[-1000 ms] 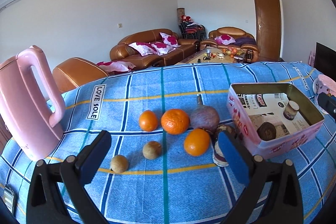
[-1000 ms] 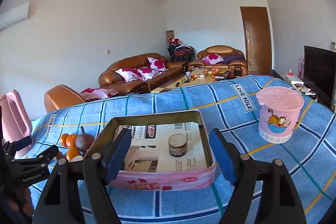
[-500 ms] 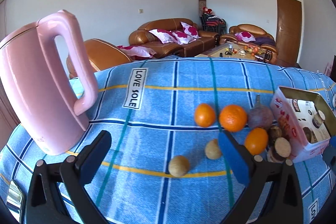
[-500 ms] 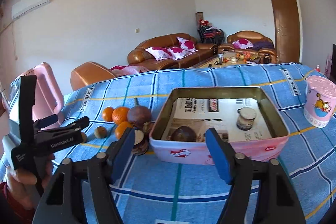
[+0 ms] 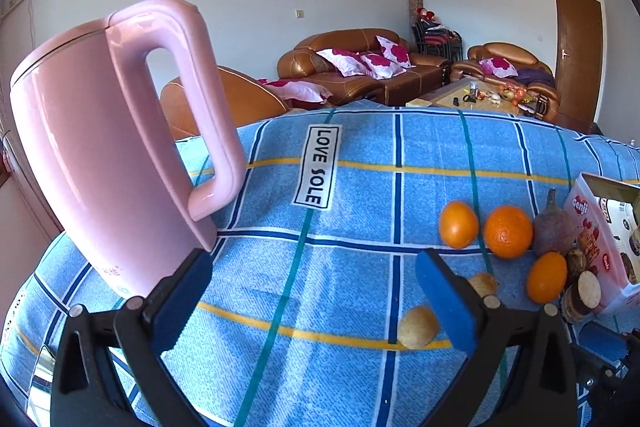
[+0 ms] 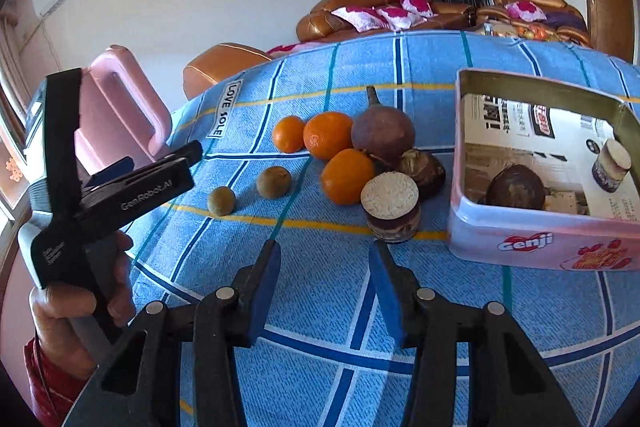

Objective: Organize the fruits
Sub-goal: 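Withdraw both tools from the tin box back toward the fruit, then grasp the white-topped round jar with the right tool while the left tool grasps a tan longan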

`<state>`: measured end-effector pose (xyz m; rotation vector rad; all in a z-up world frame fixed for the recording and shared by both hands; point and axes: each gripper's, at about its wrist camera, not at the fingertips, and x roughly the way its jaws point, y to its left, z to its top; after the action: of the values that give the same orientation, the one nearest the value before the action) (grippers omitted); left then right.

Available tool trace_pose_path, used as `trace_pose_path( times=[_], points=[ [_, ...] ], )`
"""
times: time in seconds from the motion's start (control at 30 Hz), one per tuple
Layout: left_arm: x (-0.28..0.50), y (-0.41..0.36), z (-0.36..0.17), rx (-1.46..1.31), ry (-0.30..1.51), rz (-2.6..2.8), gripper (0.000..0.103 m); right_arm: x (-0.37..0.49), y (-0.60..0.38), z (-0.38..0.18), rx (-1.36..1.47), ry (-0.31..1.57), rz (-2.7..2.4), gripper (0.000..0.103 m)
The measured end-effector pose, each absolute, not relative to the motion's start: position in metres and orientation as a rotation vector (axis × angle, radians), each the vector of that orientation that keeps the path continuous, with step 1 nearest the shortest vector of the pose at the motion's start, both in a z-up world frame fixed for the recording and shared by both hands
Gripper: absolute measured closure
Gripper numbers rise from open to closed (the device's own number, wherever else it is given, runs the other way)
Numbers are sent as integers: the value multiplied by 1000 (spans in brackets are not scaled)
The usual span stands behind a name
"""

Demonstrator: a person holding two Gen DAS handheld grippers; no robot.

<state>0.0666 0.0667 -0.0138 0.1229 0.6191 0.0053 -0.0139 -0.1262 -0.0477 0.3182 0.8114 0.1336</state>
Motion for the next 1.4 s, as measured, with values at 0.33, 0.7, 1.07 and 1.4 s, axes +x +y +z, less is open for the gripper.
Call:
trace_pose_path(
  times=[0.33,0.7,1.07,1.4],
  points=[
    [66,65,-16,140,635,-5,0,-10,-178,-44,401,763,-13,56],
    [68,60,-20,270,681,-59,0,8,-152,-38,222,788,-15,54],
    [63,38,-35,340,734,-198,0,11,-157,-43,200,832,29,65],
    [72,29,-42,283,792,-264,39,-15,-142,-19,185,667,74,65]
  ],
)
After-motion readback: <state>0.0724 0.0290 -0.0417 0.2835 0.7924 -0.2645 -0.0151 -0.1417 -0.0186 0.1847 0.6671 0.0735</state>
